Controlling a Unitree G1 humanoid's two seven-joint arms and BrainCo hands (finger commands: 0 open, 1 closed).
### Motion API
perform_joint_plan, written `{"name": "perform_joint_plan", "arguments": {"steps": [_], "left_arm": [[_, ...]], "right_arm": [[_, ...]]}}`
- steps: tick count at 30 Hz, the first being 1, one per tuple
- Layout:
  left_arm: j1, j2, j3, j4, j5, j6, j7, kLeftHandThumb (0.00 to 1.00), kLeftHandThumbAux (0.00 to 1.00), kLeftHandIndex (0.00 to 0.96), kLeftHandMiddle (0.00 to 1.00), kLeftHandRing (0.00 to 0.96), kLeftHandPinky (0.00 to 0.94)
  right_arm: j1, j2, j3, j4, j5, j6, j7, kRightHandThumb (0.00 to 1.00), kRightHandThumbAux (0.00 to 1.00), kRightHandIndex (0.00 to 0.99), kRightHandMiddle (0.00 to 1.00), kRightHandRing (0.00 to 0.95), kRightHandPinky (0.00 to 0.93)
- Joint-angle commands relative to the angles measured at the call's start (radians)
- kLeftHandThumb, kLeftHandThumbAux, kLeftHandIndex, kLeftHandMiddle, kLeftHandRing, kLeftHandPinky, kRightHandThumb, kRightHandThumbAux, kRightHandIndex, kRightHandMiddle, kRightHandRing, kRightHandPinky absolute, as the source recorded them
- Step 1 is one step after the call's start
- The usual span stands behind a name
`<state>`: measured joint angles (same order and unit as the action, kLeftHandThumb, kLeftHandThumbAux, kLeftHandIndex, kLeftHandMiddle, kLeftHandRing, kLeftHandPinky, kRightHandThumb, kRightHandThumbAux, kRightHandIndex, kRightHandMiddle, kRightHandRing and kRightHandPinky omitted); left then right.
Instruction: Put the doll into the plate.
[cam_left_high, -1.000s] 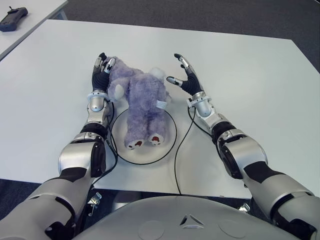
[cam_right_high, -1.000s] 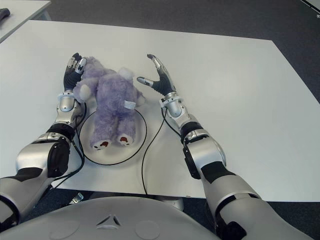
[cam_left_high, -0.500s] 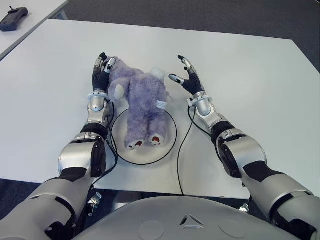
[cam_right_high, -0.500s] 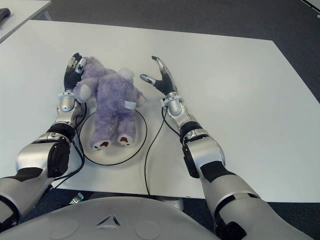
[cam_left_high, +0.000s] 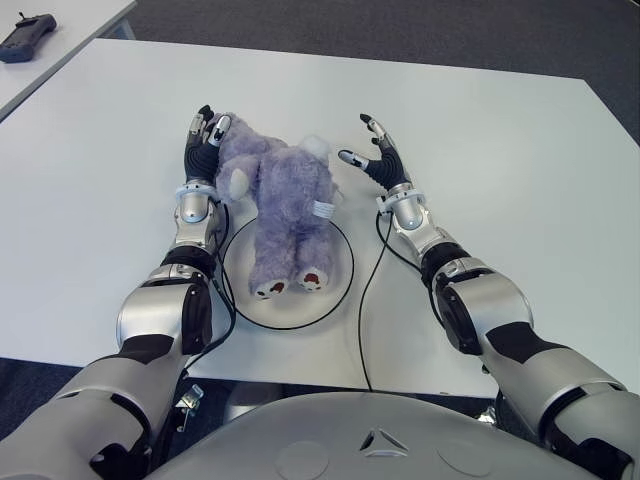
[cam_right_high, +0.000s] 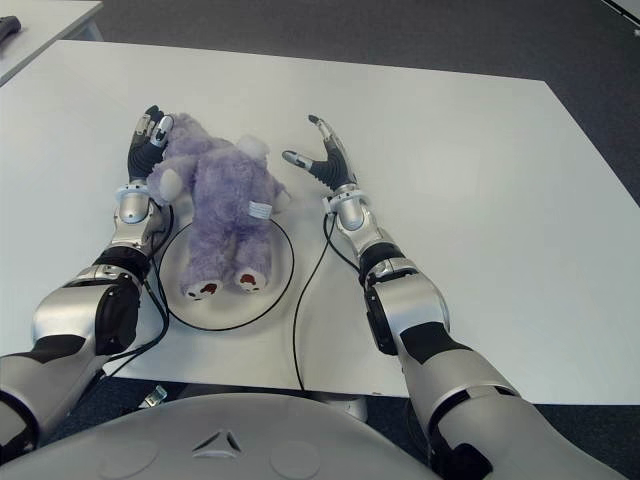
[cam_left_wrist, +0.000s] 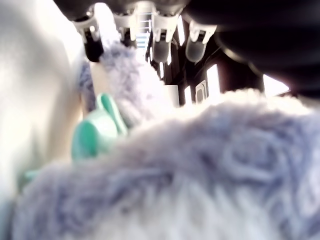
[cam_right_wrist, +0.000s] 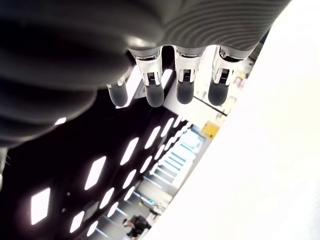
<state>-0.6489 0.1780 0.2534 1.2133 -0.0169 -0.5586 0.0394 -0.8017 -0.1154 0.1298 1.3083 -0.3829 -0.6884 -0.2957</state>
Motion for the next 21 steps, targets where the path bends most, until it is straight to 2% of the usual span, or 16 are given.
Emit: {"name": "perform_joint_plan", "arguments": {"steps": [1,5,10,16,21], "left_arm": [[0.219,-0.082,-0.007,0.138,0.014,0.125,0.004,0.000,0.393,0.045,0.047,0.008,0.000],[0.219,-0.080,-0.006,0.138,0.013,0.127,0.001,0.000,0.405,0.052,0.050,0.009,0.000],[0.219,-0.081,-0.002,0.138,0.009,0.125,-0.003,0.000,0.414,0.061,0.054,0.010,0.000],[0.221,-0.081,-0.002,0.138,0.010,0.125,-0.003,0.000,0.414,0.055,0.047,0.002,0.000],[0.223,-0.081,-0.003,0.137,0.011,0.118,-0.004,0.000,0.402,0.051,0.043,0.000,0.000]], "right_arm": [[0.022,0.027,-0.033,0.037,0.040,0.053,0.029,0.000,0.432,0.000,0.000,0.000,0.000],[0.019,0.041,-0.085,0.043,0.092,0.113,0.098,0.000,0.485,0.000,0.000,0.000,0.000],[0.015,0.067,-0.159,0.048,0.172,0.182,0.187,0.000,0.493,0.000,0.000,0.000,0.000],[0.028,0.112,-0.282,0.052,0.300,0.265,0.328,0.000,0.552,0.000,0.000,0.000,0.000],[0.032,0.119,-0.324,0.051,0.340,0.293,0.383,0.000,0.594,0.000,0.000,0.000,0.000]]}}
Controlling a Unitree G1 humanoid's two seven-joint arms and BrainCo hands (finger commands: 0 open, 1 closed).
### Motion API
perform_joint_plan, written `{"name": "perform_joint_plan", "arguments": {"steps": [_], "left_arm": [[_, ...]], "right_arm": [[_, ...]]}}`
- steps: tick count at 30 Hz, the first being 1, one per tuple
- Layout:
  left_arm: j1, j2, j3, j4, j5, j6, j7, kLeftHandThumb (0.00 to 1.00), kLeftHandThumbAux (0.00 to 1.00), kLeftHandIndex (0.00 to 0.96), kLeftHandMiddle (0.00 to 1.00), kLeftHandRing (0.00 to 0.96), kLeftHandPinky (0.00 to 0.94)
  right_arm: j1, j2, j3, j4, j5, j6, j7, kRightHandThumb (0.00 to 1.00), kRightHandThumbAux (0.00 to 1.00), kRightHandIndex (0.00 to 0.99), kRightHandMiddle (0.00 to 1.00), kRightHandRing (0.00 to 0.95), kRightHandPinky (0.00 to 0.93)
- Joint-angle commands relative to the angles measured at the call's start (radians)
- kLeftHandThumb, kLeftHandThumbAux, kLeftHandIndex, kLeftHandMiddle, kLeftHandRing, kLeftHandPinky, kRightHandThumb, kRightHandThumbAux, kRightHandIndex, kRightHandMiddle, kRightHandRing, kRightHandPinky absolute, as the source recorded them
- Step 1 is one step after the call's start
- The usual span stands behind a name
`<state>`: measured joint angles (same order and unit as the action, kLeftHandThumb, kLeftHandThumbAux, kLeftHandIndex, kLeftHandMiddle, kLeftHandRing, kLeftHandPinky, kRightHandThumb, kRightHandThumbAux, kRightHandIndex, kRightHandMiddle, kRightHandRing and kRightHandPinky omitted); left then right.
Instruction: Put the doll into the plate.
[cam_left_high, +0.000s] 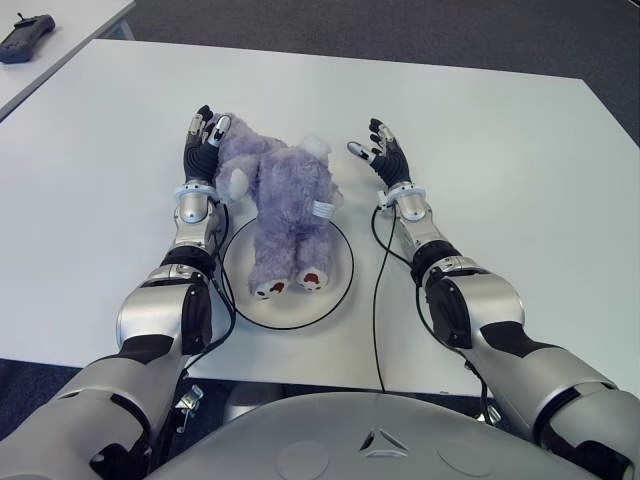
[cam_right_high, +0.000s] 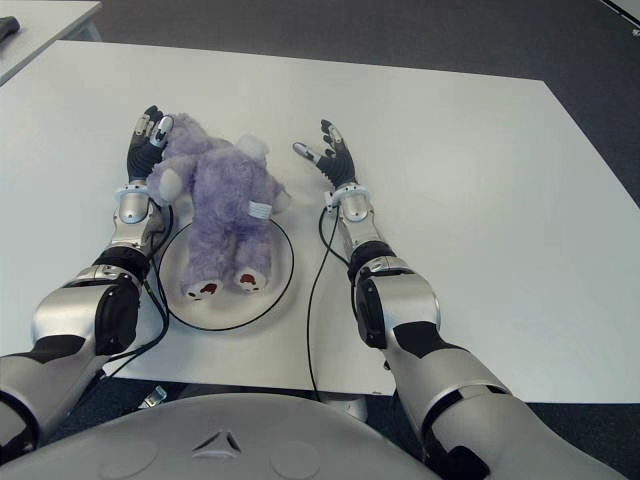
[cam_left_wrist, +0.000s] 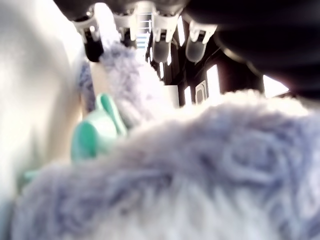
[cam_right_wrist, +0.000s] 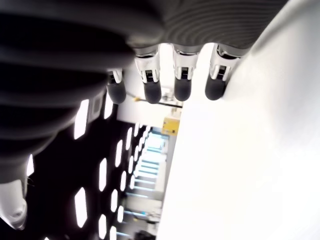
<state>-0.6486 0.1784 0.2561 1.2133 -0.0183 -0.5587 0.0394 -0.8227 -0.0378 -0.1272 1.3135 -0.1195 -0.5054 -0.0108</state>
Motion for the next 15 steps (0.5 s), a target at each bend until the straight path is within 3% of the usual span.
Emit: {"name": "perform_joint_plan", "arguments": {"steps": [1,15], "left_arm": [[0.222,-0.080,-0.008,0.137,0.015,0.119,-0.002,0.000,0.402,0.051,0.043,0.000,0.000],[0.224,-0.079,-0.016,0.137,0.021,0.123,0.002,0.000,0.394,0.033,0.036,0.000,0.000]], "right_arm": [[0.053,0.042,-0.075,0.046,0.083,0.115,0.105,0.000,0.594,0.000,0.000,0.000,0.000],[0.066,0.053,-0.129,0.042,0.114,0.122,0.149,0.000,0.666,0.000,0.000,0.000,0.000]]}}
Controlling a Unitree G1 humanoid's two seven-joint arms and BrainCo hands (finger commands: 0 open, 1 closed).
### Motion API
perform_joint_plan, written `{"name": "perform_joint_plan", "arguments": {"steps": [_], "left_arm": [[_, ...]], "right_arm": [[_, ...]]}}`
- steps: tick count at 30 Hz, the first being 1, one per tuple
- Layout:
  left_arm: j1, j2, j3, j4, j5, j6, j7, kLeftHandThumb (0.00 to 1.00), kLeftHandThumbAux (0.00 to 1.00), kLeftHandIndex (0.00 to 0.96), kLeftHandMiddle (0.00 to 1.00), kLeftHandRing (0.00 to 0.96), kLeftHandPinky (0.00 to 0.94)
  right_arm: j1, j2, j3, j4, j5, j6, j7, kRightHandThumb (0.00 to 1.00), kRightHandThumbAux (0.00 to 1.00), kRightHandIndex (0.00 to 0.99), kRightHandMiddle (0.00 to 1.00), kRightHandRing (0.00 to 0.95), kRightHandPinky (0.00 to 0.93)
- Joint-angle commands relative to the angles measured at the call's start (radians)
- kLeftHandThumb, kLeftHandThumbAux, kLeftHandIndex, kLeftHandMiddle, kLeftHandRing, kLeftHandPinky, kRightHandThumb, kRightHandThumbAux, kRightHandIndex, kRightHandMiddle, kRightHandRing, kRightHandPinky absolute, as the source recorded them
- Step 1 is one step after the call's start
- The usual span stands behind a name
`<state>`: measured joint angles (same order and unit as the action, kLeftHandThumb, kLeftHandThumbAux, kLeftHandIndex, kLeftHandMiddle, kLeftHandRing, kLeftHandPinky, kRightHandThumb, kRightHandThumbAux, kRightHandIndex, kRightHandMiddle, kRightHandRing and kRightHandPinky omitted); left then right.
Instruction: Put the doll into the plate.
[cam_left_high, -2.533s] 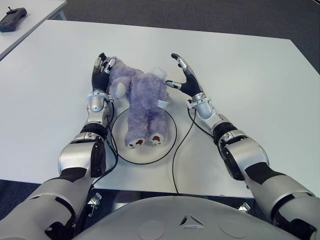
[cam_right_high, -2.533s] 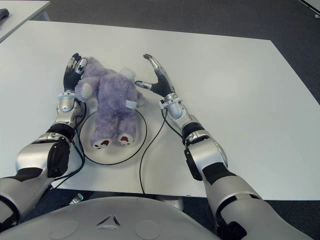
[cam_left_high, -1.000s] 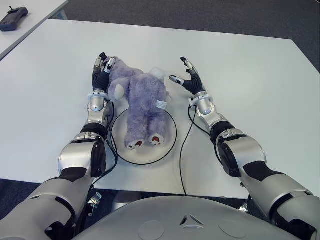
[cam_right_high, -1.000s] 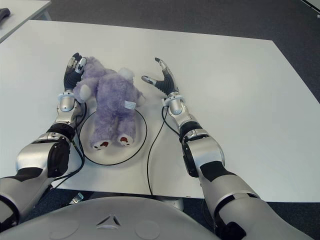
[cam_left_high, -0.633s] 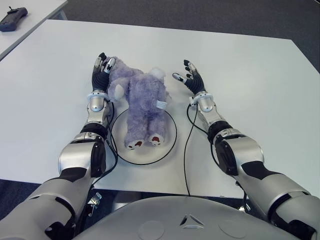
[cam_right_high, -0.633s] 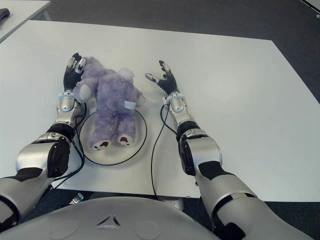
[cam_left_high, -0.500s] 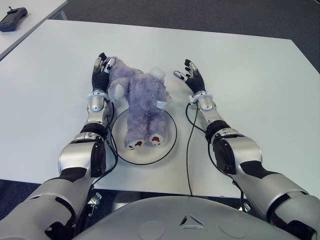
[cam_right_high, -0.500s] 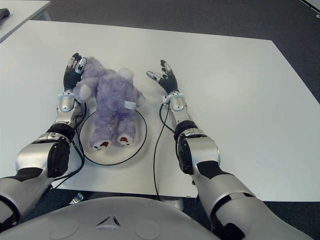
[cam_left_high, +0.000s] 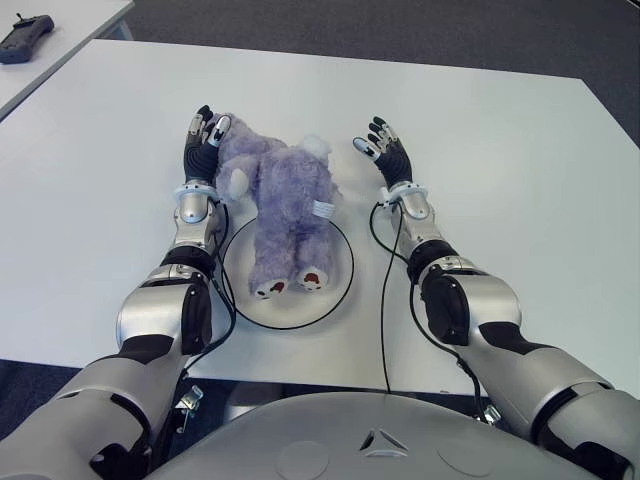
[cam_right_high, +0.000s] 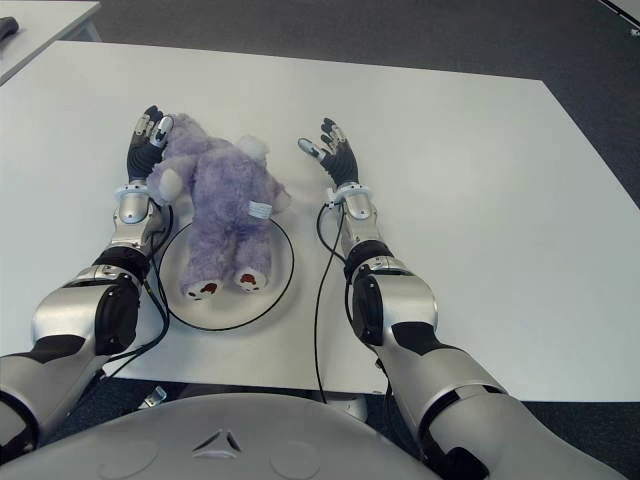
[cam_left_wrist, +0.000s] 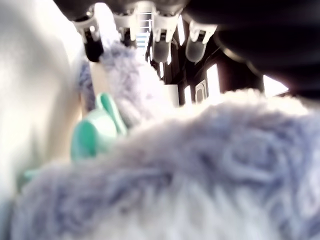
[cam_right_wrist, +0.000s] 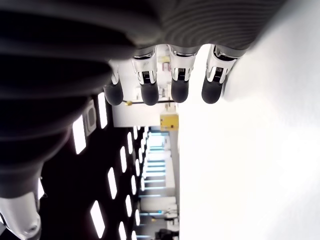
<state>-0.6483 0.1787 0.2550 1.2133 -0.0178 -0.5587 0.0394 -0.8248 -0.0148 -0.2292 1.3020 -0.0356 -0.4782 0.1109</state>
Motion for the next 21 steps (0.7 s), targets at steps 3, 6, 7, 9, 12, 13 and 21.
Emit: {"name": "perform_joint_plan", "arguments": {"steps": [3,6,7,9,12,13,21], "left_arm": [[0.223,-0.080,-0.015,0.137,0.021,0.124,0.002,0.000,0.393,0.033,0.036,0.000,0.000],[0.223,-0.080,-0.015,0.137,0.020,0.127,0.004,0.000,0.393,0.032,0.035,0.000,0.000],[0.222,-0.080,-0.014,0.137,0.020,0.128,0.005,0.000,0.395,0.034,0.037,0.000,0.000],[0.223,-0.080,-0.014,0.137,0.019,0.125,0.005,0.000,0.397,0.035,0.039,0.000,0.000],[0.225,-0.080,-0.013,0.136,0.018,0.117,0.002,0.000,0.398,0.039,0.041,0.000,0.000],[0.225,-0.080,-0.013,0.136,0.018,0.115,0.000,0.000,0.396,0.037,0.039,0.000,0.000],[0.228,-0.079,-0.013,0.135,0.019,0.106,-0.002,0.000,0.386,0.035,0.036,0.000,0.000]], "right_arm": [[0.071,0.031,-0.035,0.053,0.033,0.096,0.033,0.000,0.669,0.000,0.000,0.000,0.000],[0.076,0.036,-0.050,0.053,0.040,0.099,0.037,0.000,0.676,0.000,0.000,0.000,0.000],[0.077,0.037,-0.054,0.053,0.041,0.099,0.038,0.000,0.678,0.000,0.000,0.000,0.000],[0.080,0.041,-0.063,0.053,0.045,0.101,0.041,0.000,0.682,0.000,0.000,0.000,0.000],[0.084,0.046,-0.074,0.053,0.050,0.102,0.042,0.000,0.690,0.000,0.000,0.000,0.000],[0.085,0.047,-0.078,0.053,0.052,0.101,0.042,0.000,0.696,0.000,0.000,0.000,0.000],[0.108,0.063,-0.112,0.053,0.078,0.092,0.050,0.000,0.716,0.000,0.000,0.000,0.000]]}}
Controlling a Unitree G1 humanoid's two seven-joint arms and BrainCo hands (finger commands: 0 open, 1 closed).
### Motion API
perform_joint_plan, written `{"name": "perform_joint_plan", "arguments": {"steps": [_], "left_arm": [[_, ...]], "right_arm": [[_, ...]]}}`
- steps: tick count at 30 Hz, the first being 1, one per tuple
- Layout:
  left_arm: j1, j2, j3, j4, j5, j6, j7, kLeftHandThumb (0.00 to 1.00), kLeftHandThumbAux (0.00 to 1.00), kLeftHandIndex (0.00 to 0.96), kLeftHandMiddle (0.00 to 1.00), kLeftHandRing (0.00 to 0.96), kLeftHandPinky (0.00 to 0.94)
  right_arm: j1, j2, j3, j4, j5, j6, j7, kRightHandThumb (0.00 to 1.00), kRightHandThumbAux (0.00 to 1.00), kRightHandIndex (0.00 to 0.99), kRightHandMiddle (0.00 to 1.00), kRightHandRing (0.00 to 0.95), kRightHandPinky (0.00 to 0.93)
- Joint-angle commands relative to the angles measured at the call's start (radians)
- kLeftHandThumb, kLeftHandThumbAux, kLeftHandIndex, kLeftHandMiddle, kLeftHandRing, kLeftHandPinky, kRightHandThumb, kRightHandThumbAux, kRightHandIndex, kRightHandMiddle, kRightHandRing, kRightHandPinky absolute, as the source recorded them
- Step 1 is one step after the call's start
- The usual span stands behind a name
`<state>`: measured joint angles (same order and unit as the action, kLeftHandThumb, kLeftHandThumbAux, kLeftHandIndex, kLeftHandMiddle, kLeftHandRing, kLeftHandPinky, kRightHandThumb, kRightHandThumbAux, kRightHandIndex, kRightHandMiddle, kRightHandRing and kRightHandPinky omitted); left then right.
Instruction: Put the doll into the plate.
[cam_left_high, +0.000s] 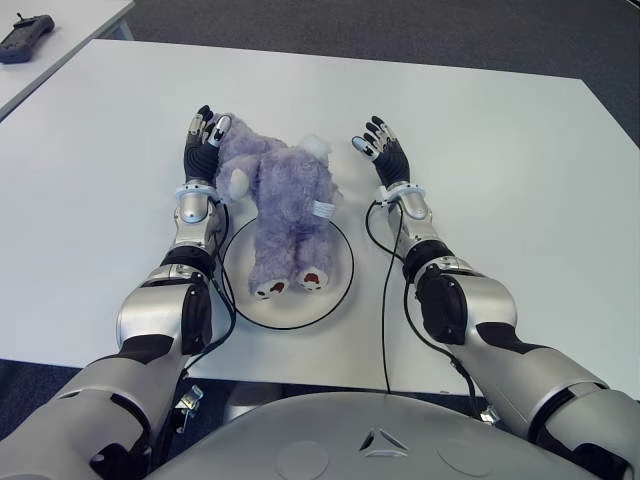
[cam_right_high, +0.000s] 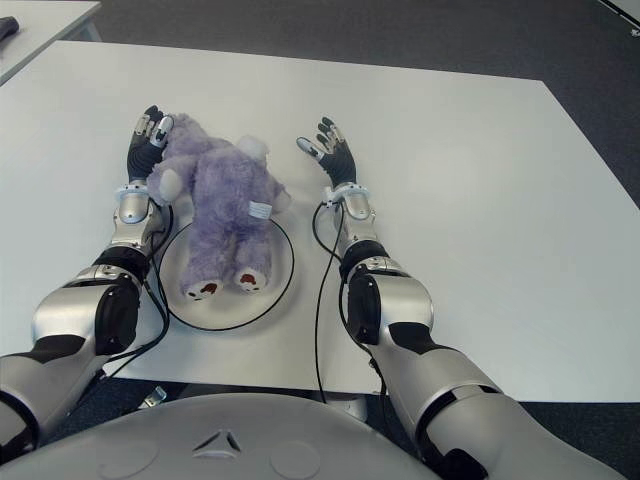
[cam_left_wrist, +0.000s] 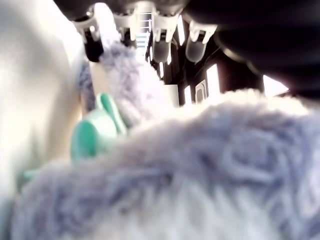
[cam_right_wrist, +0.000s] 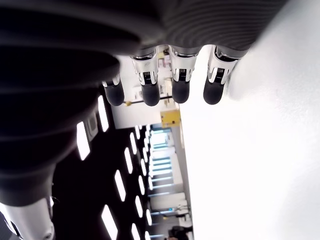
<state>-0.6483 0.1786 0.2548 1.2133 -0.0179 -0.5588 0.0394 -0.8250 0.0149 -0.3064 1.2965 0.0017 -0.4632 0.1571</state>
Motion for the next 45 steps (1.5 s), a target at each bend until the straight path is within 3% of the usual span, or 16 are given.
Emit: {"name": "perform_joint_plan", "arguments": {"steps": [1,10,23,31,45], "left_arm": [[0.229,-0.079,-0.012,0.135,0.019,0.106,-0.003,0.000,0.385,0.035,0.036,0.000,0.000],[0.233,-0.080,-0.007,0.134,0.013,0.095,-0.012,0.000,0.385,0.031,0.039,0.000,0.000],[0.242,-0.079,0.004,0.130,-0.001,0.080,-0.023,0.000,0.399,0.038,0.046,0.000,0.000],[0.251,-0.075,0.010,0.127,-0.006,0.068,-0.031,0.000,0.405,0.030,0.055,0.005,0.000],[0.268,-0.065,0.001,0.121,0.004,0.044,-0.028,0.000,0.405,0.020,0.060,0.006,0.000]], "right_arm": [[0.111,0.035,-0.037,0.059,0.043,0.076,0.003,0.000,0.716,0.000,0.000,0.000,0.000],[0.148,0.051,-0.053,0.061,0.042,0.077,-0.022,0.000,0.696,0.000,0.000,0.000,0.000],[0.202,0.054,-0.021,0.063,0.000,0.062,-0.098,0.000,0.709,0.000,0.000,0.000,0.005],[0.233,0.057,-0.002,0.059,-0.020,0.006,-0.137,0.000,0.747,0.031,0.049,0.040,0.093],[0.267,0.062,0.046,0.056,-0.036,-0.054,-0.172,0.000,0.746,0.068,0.110,0.105,0.122]]}}
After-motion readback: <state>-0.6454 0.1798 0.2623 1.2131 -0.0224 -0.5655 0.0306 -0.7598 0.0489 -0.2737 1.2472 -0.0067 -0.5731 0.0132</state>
